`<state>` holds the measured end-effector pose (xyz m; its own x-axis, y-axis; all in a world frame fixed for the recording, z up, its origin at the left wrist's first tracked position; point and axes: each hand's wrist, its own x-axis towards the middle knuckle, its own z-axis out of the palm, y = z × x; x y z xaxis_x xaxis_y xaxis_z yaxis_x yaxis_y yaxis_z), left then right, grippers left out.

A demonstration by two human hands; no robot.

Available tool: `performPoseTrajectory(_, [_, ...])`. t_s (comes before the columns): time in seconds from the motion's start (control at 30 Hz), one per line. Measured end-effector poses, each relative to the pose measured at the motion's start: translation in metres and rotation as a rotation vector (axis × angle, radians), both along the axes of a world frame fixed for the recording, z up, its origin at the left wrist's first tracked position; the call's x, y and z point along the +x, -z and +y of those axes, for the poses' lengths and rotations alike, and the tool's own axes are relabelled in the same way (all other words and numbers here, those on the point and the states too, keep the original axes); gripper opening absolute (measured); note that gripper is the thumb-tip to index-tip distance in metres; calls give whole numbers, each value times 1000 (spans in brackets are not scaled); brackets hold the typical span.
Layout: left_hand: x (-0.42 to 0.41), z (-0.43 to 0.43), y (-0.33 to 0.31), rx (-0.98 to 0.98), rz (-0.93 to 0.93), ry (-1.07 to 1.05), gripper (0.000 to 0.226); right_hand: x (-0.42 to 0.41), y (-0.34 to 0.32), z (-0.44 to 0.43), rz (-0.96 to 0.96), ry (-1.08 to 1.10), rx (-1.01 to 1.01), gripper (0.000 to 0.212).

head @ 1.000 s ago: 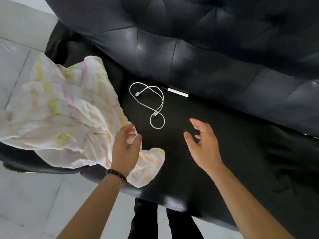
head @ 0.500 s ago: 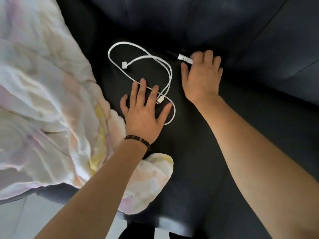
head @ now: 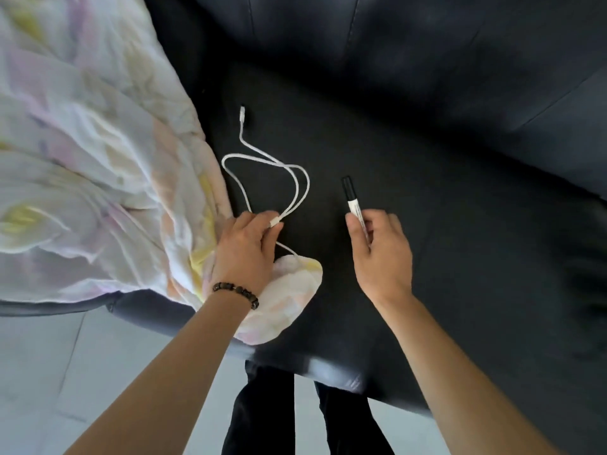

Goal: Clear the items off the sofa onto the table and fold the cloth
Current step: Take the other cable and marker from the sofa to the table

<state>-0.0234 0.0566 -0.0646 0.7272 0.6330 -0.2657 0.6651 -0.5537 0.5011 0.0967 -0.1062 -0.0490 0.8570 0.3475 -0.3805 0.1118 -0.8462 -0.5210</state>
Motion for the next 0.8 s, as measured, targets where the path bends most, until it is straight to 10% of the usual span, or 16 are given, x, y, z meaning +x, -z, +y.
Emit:
performPoseTrajectory(0.33, [-24,-53,-247,-150,-329,-325,19,-31,-226,-56,145,125,157,14])
performPoseTrajectory(0.8, [-81,-50,-585,-41,-786,41,16,-117,-540,-143,-155,449,411,11])
